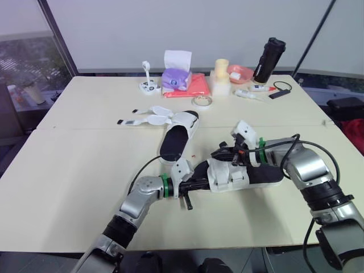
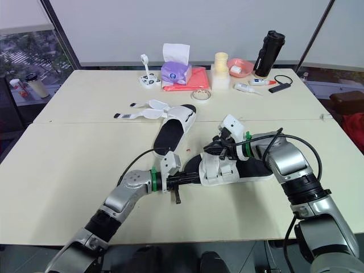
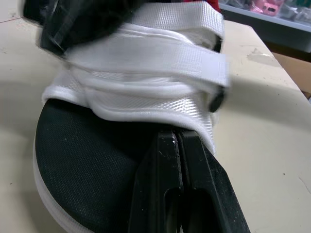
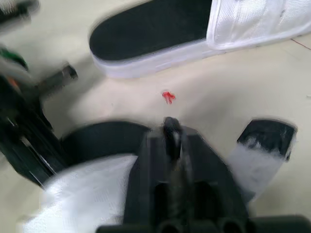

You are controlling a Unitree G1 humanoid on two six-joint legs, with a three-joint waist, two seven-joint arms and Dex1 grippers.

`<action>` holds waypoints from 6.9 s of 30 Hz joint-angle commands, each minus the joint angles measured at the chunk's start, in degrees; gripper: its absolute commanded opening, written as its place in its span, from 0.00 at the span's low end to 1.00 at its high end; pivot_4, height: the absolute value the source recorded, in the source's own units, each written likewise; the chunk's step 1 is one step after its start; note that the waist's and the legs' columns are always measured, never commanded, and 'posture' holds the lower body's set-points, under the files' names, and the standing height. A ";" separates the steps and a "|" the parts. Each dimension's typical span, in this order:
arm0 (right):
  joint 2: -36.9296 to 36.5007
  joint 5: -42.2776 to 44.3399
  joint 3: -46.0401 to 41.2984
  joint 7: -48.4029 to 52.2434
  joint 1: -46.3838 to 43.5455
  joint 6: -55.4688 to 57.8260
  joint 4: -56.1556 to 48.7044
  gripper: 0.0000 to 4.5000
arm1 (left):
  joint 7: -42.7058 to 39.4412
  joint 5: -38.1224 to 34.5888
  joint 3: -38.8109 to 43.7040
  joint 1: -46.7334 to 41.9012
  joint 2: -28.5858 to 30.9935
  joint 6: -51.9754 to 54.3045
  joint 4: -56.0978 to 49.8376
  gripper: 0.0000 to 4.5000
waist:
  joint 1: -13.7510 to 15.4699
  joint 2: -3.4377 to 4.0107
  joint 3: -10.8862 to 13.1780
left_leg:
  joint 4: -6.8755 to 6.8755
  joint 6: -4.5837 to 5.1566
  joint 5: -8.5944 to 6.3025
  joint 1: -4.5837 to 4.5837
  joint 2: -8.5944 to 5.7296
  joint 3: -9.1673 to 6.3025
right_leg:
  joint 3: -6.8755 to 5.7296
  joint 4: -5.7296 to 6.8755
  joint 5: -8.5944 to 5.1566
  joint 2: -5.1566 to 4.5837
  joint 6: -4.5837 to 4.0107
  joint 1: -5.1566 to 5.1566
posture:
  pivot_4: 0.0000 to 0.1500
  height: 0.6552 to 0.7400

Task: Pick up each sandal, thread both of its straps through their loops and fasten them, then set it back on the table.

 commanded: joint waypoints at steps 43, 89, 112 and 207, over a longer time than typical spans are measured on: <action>0.13 29.14 -21.57 7.70 8.75 33.38 2.77 0.36 | 2.07 -21.15 16.81 2.77 26.50 34.66 -47.77 0.00 | 0.28 0.15 0.93 | -0.33 -0.11 0.07 -0.96 0.03 0.12 | -0.01 0.00 -0.08 0.08 -0.13 -1.11 | 1.00 1.00; 28.57 20.96 -44.03 -63.18 9.90 -10.53 -5.20 0.99 | 16.19 -5.09 14.86 -7.19 12.91 22.92 -29.44 0.00 | -1.19 0.38 0.88 | 0.41 -0.57 0.65 -1.62 0.04 0.41 | -0.18 1.89 -0.08 0.09 -0.13 -2.30 | 1.00 1.00; 9.18 42.61 -26.38 -35.42 24.89 10.50 -38.38 1.00 | 30.34 38.11 -4.08 -34.27 14.77 -28.36 32.50 0.98 | -1.09 0.28 0.95 | 0.50 -0.30 0.69 -1.96 -0.13 0.11 | -0.42 1.88 -0.04 0.17 -0.17 -2.48 | 1.00 1.00; 1.63 6.75 -1.42 3.47 17.16 -9.96 -16.00 0.01 | 20.08 -43.66 10.92 -3.08 39.71 14.67 -10.68 1.00 | 0.02 0.22 0.77 | 1.30 -0.30 0.91 -1.24 -0.06 -0.08 | -0.93 3.05 -0.04 0.11 -0.20 -1.92 | 1.00 1.00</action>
